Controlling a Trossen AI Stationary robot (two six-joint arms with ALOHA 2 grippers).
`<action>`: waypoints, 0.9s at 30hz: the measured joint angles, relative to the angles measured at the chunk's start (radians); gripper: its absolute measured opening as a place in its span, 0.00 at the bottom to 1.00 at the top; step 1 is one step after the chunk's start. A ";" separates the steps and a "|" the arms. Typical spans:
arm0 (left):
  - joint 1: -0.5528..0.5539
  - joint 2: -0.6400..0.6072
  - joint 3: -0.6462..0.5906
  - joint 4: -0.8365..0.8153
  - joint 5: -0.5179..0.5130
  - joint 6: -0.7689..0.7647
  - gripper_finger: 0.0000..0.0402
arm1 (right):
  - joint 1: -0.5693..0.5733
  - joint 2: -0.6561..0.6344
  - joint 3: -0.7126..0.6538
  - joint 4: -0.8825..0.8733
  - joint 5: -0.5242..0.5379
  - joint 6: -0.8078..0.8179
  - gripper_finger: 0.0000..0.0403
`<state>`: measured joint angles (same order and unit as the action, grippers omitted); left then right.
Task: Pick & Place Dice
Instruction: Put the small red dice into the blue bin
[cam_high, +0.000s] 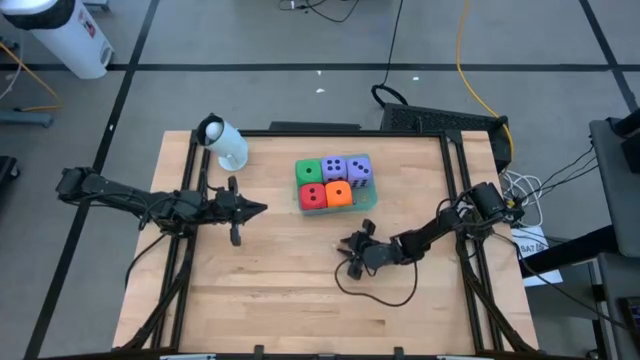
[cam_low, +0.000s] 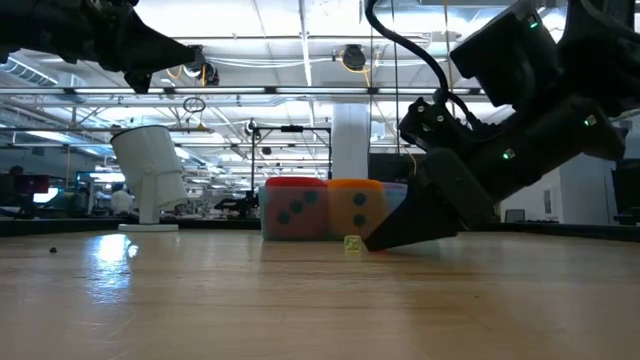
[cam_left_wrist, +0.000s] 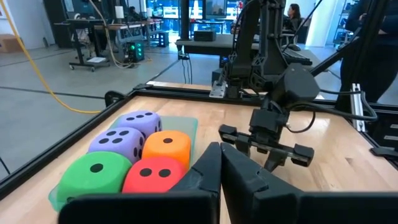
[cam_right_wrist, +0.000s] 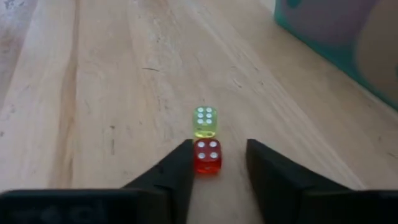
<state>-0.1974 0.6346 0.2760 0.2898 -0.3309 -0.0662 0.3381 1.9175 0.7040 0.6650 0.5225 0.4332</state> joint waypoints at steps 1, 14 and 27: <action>0.000 0.000 0.000 0.000 0.000 0.000 0.02 | -0.001 0.000 0.000 -0.003 0.000 0.000 0.30; 0.000 0.000 0.000 -0.001 0.013 -0.021 0.01 | -0.015 -0.206 -0.001 -0.081 -0.165 -0.115 0.10; -0.001 0.000 0.000 -0.004 0.019 -0.047 0.01 | -0.151 -0.833 -0.001 -0.494 -0.426 -0.337 0.11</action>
<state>-0.1982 0.6347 0.2760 0.2863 -0.3119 -0.1129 0.1867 1.0845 0.7031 0.1711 0.0965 0.0960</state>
